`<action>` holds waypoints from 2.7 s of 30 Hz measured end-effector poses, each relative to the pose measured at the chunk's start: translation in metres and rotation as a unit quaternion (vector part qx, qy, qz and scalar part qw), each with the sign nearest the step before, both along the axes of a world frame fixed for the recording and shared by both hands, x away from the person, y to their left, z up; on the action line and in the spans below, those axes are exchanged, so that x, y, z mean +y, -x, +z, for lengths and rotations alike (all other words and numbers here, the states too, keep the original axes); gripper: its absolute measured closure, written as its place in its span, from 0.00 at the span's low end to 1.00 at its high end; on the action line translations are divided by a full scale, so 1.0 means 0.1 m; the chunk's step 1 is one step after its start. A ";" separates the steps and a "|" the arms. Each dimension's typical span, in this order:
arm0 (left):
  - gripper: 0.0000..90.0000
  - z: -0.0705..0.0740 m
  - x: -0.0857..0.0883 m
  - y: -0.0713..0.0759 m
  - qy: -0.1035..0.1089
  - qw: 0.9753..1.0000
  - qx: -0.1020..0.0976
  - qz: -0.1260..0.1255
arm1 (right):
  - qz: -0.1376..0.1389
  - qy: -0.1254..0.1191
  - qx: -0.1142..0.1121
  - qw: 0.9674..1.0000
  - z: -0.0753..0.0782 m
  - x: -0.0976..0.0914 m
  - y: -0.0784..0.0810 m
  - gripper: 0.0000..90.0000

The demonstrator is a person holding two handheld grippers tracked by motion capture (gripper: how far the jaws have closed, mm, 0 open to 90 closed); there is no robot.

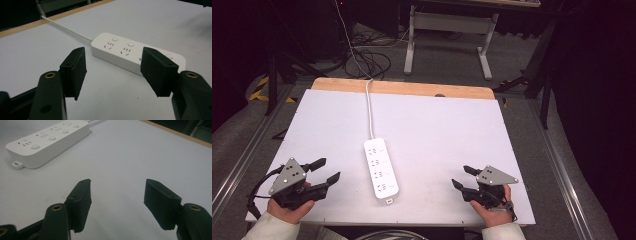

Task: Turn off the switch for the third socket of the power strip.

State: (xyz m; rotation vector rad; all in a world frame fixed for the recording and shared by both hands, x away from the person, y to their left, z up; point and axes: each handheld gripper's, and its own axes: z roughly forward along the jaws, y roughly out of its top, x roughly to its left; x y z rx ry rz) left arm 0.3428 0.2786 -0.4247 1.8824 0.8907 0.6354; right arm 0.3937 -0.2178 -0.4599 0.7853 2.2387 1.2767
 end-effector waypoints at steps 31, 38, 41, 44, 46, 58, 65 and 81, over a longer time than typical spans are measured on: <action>0.44 0.13 -0.51 -0.37 0.015 0.997 0.026 -0.069 | 0.003 0.003 -0.001 1.000 0.00 -0.01 0.00 0.43; 0.47 0.11 -0.65 -0.43 0.001 0.996 0.033 -0.077 | 0.003 0.003 -0.001 1.000 0.00 -0.01 0.00 0.43; 0.47 0.10 -0.68 -0.45 -0.003 0.996 0.035 -0.079 | 0.004 0.005 -0.001 1.000 0.00 -0.01 0.00 0.43; 0.47 0.08 -0.72 -0.47 -0.007 0.996 0.037 -0.079 | 0.004 0.004 -0.001 1.000 -0.01 -0.01 0.00 0.43; 0.47 0.07 -0.75 -0.48 -0.011 0.996 0.037 -0.077 | 0.005 0.003 -0.001 1.000 -0.01 -0.01 0.00 0.43; 0.55 0.02 -0.82 -0.53 -0.014 0.995 0.055 -0.082 | 0.006 0.003 0.003 1.000 -0.01 -0.01 0.00 0.43; 0.79 -0.02 -0.85 -0.58 -0.023 0.992 0.077 -0.096 | 0.008 0.002 0.003 1.000 -0.01 -0.01 0.00 0.43; 1.00 -0.18 -1.02 -0.73 -0.042 0.982 0.141 -0.114 | 0.011 0.003 0.004 1.000 -0.01 -0.01 0.00 0.43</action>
